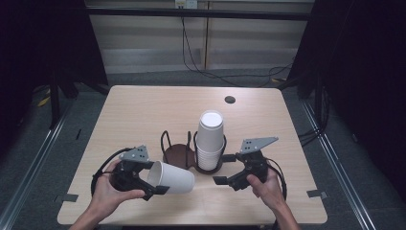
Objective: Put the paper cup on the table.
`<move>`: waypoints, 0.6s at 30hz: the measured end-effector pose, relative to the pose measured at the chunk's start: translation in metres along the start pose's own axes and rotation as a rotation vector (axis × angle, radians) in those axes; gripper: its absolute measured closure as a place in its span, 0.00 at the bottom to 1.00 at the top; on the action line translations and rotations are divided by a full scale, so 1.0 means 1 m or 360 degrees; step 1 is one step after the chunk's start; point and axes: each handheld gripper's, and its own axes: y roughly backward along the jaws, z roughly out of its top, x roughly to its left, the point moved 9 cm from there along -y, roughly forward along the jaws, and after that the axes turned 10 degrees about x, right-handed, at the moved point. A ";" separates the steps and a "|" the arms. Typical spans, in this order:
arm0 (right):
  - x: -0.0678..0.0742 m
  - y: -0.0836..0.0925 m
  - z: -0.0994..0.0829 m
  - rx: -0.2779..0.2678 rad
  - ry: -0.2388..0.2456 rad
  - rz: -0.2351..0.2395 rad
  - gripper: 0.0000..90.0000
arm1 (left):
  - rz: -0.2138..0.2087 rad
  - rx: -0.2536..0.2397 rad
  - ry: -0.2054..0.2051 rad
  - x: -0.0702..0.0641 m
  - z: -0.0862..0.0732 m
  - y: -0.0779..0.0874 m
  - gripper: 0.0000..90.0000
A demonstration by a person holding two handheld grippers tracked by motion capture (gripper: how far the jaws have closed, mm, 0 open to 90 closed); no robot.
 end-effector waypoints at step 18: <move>-0.002 -0.001 -0.003 0.0014 -0.0009 -0.0025 0.16 | 0.0063 0.0038 0.0107 0.021 -0.023 0.029 0.14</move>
